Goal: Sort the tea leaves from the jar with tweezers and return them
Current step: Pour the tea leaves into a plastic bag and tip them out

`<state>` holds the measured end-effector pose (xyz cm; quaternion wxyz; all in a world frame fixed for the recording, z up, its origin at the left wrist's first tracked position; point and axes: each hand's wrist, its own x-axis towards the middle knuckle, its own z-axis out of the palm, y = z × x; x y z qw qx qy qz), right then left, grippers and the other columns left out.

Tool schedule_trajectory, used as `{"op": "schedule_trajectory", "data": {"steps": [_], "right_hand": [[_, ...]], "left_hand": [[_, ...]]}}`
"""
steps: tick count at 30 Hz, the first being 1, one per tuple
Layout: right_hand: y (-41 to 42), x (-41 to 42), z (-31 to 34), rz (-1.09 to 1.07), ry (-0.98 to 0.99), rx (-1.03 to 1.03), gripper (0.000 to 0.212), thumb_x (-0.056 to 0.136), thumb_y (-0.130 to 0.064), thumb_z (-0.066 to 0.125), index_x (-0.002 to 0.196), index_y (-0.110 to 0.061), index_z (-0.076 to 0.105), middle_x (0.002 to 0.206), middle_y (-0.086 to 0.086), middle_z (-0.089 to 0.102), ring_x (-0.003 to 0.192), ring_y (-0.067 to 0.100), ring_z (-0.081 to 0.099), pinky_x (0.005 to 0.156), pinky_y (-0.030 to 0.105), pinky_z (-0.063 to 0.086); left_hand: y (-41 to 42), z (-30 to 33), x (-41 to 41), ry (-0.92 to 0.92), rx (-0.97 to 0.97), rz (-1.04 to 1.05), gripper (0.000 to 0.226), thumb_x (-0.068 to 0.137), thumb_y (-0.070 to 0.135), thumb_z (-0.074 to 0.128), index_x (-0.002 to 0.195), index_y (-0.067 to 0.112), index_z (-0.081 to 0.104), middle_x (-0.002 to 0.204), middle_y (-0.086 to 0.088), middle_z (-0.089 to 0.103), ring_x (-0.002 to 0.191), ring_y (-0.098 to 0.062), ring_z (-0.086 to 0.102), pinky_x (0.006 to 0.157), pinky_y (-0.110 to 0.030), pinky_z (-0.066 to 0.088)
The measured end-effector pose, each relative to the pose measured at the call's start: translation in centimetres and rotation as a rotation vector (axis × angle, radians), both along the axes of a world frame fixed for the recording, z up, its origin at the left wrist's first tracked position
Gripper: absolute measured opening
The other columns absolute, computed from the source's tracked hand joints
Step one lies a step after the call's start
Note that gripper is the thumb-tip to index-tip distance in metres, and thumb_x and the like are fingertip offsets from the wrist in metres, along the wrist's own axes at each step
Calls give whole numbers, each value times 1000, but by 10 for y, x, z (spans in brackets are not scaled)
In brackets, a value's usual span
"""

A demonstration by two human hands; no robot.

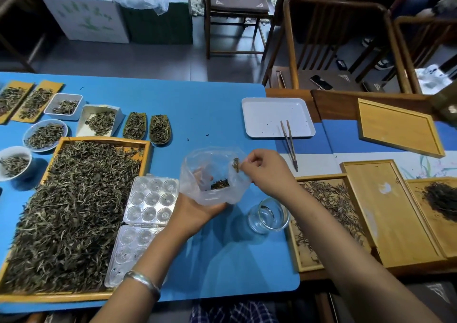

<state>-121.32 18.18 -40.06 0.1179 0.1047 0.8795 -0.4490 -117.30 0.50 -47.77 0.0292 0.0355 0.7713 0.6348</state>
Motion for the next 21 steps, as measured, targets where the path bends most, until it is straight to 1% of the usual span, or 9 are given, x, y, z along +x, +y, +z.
{"op": "schedule_trajectory", "data": {"steps": [1,3,6,10,12,14,16,19,21], "right_hand": [[1,1,1,-25,49,27,13,83,-20,61,71,-16,61,59,-4,57,58,14,55,55,26,43],[4,3,4,-98,138,33,11,82,-20,62,72,-18,62,58,-5,56,57,12,55,54,25,43],[7,4,10,-178,212,-41,9,82,-19,62,74,-16,65,58,-4,58,57,13,56,57,29,46],[8,8,15,-221,280,-71,10,82,-18,63,73,-16,67,55,-8,56,52,5,50,53,24,42],[13,10,19,-236,322,-46,11,82,-19,62,72,-16,66,55,-8,55,52,4,49,53,23,40],[19,12,25,-213,358,37,12,83,-19,61,72,-16,65,57,-7,56,54,4,49,52,24,40],[25,13,33,-154,393,170,15,84,-19,59,70,-14,62,56,-5,55,56,9,51,53,28,40],[31,14,43,-17,426,389,17,89,-18,55,75,-9,61,62,3,60,65,21,57,58,34,47],[33,14,49,48,430,511,17,91,-19,52,80,-9,61,69,4,61,70,26,57,60,38,50]], "left_hand": [[0,2,0,-4,-6,0,56,58,42,83,103,61,56,102,39,63,91,17,60,72,0,43],[0,4,0,-19,-29,-4,57,55,56,83,105,63,55,104,39,63,93,17,61,74,-3,45],[1,4,-1,-56,-68,2,57,47,80,75,99,63,58,98,35,66,90,12,63,76,-16,51],[3,1,-3,-64,-94,2,60,44,82,75,98,60,59,97,23,70,95,-1,67,88,-37,55],[4,5,-5,-66,-128,-21,61,44,86,72,97,61,59,98,26,70,95,3,66,88,-40,55],[5,10,-6,-44,-169,-41,60,43,90,67,98,66,55,98,38,64,91,13,62,84,-36,55],[6,16,-6,-22,-191,-52,59,46,90,64,99,69,52,99,43,60,92,15,59,84,-36,53],[8,18,-5,-15,-203,-74,53,50,85,66,98,70,49,100,44,59,93,7,60,87,-41,52],[9,18,-4,-21,-197,-77,50,51,79,70,95,71,49,96,39,62,92,0,62,89,-44,52]]}}
